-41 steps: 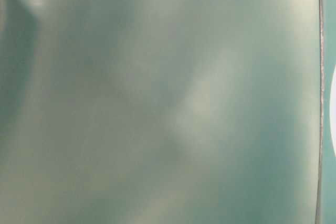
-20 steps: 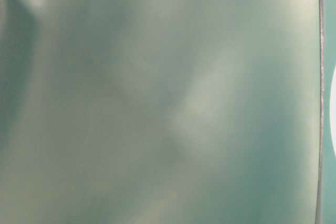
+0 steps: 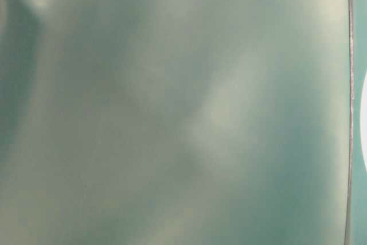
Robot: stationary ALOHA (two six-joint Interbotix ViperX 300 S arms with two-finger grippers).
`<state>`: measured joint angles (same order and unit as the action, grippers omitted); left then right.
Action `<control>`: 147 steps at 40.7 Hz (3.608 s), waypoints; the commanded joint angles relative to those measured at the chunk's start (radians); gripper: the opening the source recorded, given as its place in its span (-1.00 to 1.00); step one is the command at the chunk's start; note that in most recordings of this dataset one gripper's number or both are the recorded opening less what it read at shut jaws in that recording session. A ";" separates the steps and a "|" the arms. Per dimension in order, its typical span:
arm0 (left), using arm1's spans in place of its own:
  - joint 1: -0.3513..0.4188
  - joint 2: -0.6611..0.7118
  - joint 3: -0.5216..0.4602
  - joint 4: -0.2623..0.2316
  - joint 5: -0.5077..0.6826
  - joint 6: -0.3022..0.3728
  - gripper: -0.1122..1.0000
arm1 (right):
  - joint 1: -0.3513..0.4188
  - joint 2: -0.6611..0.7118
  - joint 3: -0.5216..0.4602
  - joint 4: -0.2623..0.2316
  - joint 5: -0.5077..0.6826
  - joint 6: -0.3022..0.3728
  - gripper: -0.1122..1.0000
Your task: Scoop the yellow hexagonal prism block from the bowl with a spoon using the right arm.
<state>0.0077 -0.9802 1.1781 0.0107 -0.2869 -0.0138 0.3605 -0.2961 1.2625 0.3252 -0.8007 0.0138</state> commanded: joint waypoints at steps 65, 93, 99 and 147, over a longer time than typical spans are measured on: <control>0.000 0.014 -0.023 0.002 -0.005 -0.005 -0.81 | 0.233 0.426 0.008 0.354 -0.282 -0.002 0.05; 0.000 0.012 -0.023 0.002 -0.005 -0.005 -0.81 | 0.233 0.426 0.011 0.354 -0.250 -0.003 -0.02; 0.002 0.012 -0.023 0.002 -0.006 -0.005 -0.81 | 0.233 0.425 0.008 0.350 -0.252 -0.005 -0.41; 0.000 -0.003 -0.026 0.002 0.064 -0.003 -0.81 | 0.169 0.091 -0.002 0.353 0.006 -0.089 -0.41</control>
<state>0.0077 -0.9879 1.1781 0.0107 -0.2270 -0.0169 0.5354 -0.1933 1.2686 0.6765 -0.8038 -0.0736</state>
